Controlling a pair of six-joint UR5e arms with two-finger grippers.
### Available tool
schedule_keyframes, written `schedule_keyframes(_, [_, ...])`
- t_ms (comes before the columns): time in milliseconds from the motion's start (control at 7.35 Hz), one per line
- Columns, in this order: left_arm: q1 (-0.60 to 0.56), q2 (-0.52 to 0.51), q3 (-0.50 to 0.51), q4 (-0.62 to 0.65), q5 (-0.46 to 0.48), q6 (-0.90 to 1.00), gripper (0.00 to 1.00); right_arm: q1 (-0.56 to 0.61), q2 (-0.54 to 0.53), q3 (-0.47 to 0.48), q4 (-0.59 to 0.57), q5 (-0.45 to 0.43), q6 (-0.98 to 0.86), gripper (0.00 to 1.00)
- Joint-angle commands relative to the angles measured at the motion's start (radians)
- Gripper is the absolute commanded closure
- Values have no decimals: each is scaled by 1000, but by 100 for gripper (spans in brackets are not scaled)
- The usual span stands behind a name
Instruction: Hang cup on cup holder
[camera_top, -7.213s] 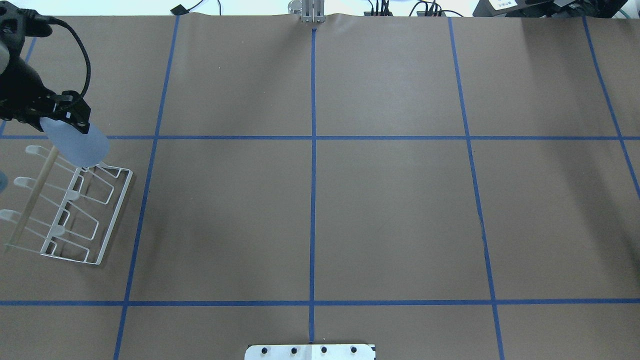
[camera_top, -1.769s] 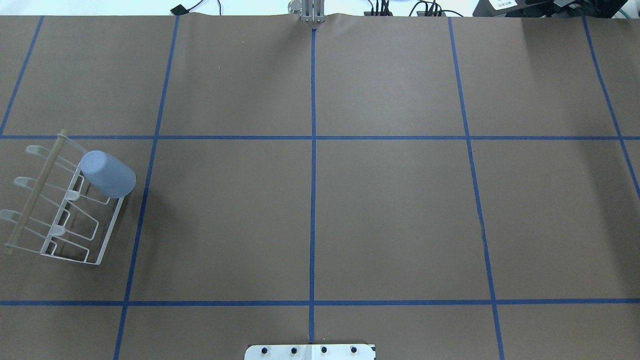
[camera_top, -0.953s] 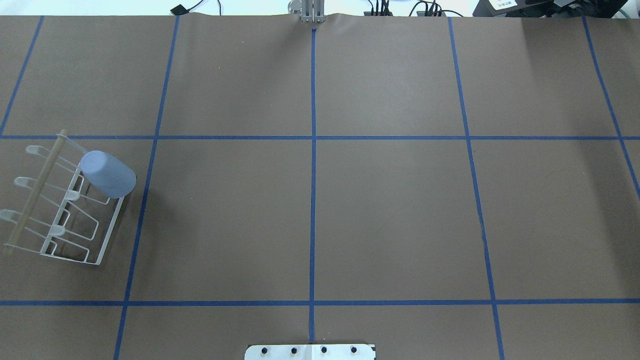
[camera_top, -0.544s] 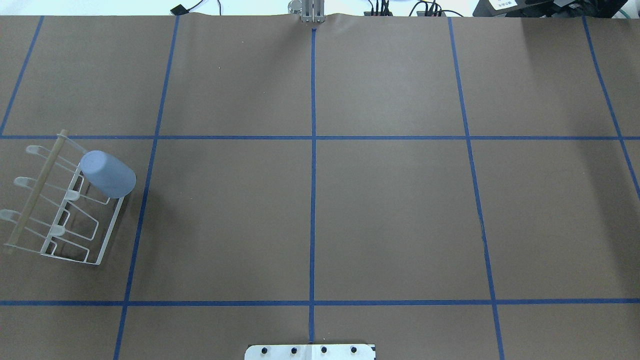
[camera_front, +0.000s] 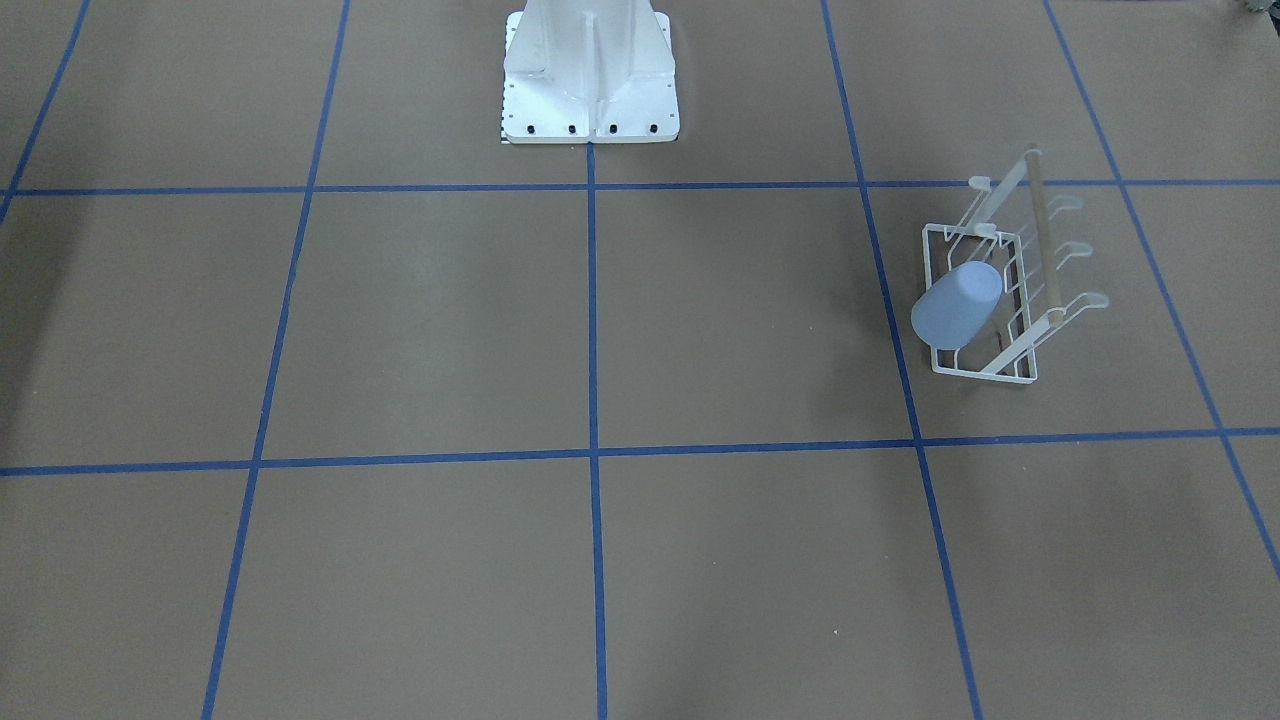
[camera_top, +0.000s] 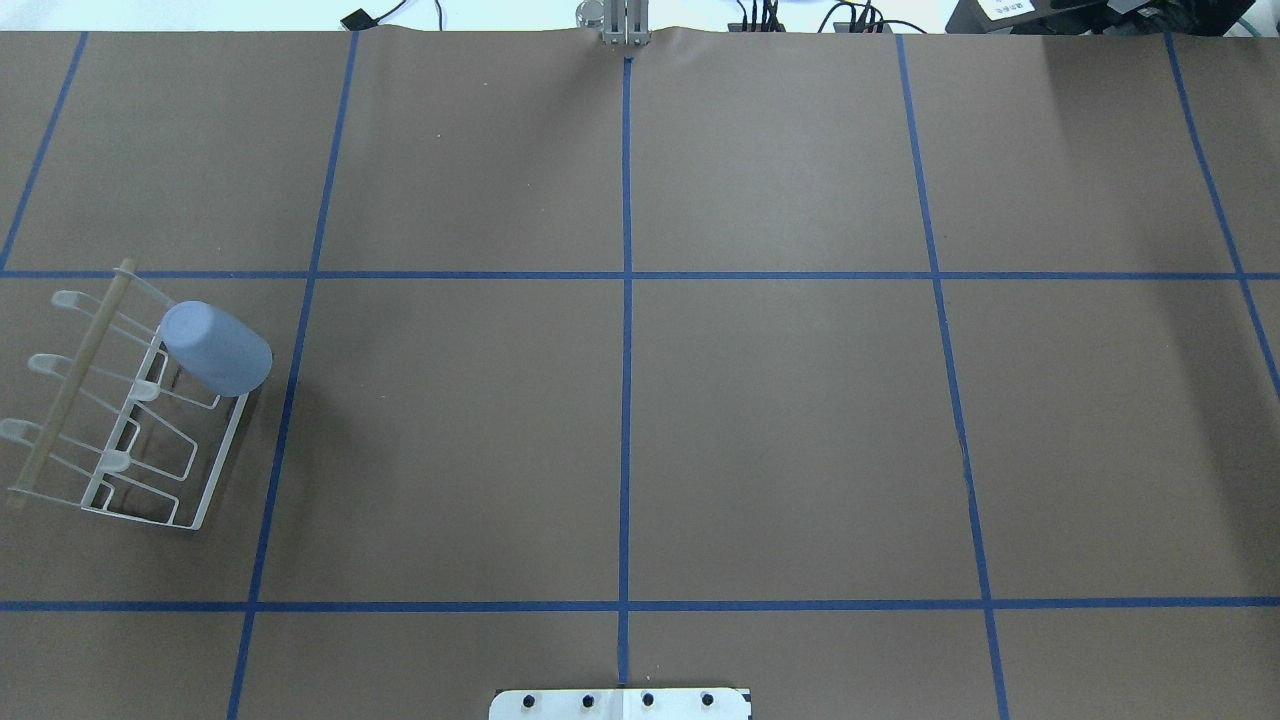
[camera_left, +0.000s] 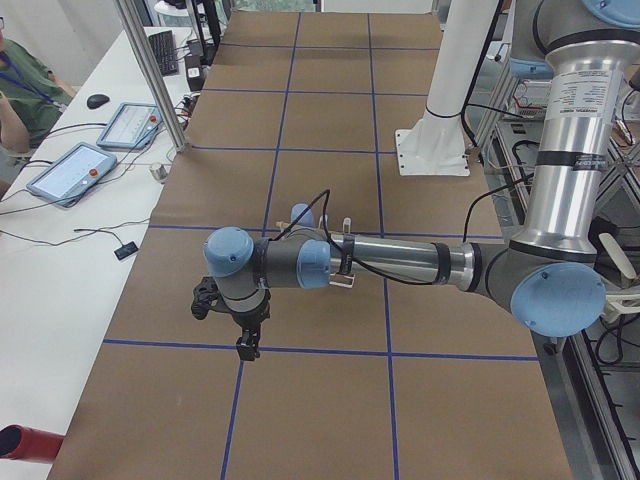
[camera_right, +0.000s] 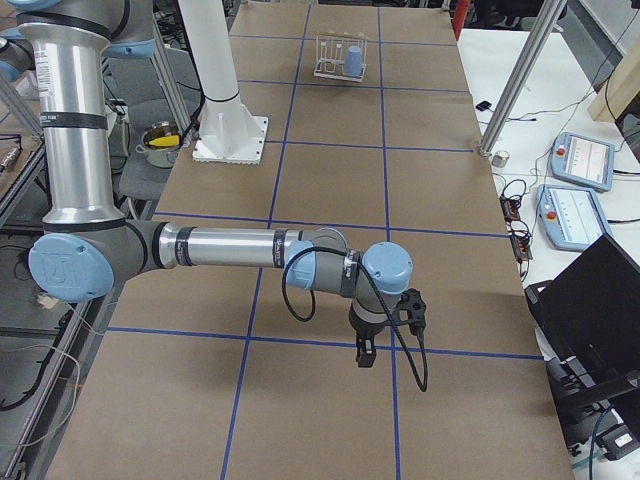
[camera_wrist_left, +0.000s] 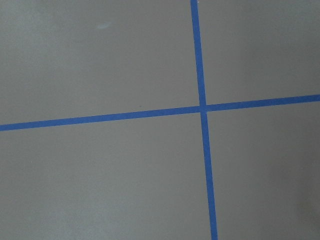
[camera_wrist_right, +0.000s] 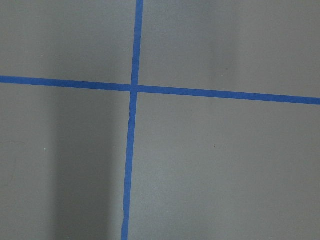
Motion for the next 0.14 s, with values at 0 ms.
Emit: schedule_keyframes(0, [0,0,0,0,0,0,2,0,0,1,0,0,0,0])
